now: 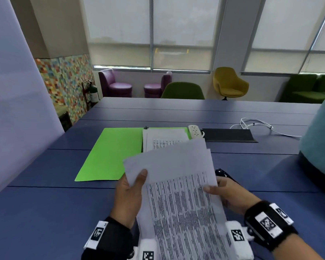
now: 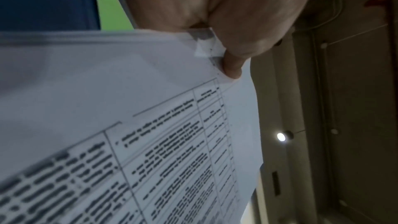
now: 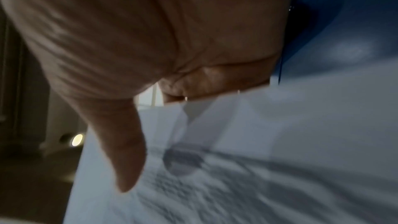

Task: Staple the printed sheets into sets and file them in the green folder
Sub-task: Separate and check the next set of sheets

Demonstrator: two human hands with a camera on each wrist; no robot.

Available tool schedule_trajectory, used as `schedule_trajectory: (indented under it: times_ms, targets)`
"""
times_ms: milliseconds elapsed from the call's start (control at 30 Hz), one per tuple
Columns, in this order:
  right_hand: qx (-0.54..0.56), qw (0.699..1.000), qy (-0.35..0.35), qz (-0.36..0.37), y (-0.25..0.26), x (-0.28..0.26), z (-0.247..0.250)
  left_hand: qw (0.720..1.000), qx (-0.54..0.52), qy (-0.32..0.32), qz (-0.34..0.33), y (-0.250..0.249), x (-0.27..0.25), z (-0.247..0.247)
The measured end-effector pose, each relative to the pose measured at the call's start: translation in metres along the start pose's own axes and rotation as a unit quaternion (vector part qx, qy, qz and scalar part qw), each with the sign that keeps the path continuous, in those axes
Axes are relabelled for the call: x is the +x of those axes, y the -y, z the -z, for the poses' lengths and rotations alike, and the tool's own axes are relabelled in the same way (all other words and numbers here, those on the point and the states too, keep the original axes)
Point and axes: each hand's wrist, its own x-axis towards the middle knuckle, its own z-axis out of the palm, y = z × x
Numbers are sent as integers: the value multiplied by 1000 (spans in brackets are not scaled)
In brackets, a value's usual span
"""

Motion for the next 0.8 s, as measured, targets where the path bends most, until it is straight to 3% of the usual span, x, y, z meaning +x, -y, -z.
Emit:
schedule_trajectory:
  times_ms: [67, 133, 200, 300, 400, 467, 700, 800]
  targets:
    - [-77, 997, -4, 9, 0, -5, -5, 999, -26, 6, -24, -25, 6, -12]
    - [-75, 993, -76, 44, 14, -6, -11, 997, -6, 29, -66, -56, 9, -24]
    - [-37, 982, -131, 129, 40, -14, -20, 992, 27, 61, -108, -91, 11, -34]
    - [27, 952, -142, 269, 81, -33, -34, 973, 48, 104, -201, -135, 11, -45]
    - [40, 931, -125, 340, 99, -43, -39, 955, 61, 121, -263, -153, 10, -52]
    - [47, 933, -121, 337, 95, -43, -36, 955, 64, 127, -259, -148, 11, -48]
    - [27, 949, -132, 285, 80, -37, -28, 977, 120, 146, -103, -103, 11, -34]
    - [10, 951, -143, 273, 95, -40, -33, 980, 127, 132, -83, -98, 15, -37]
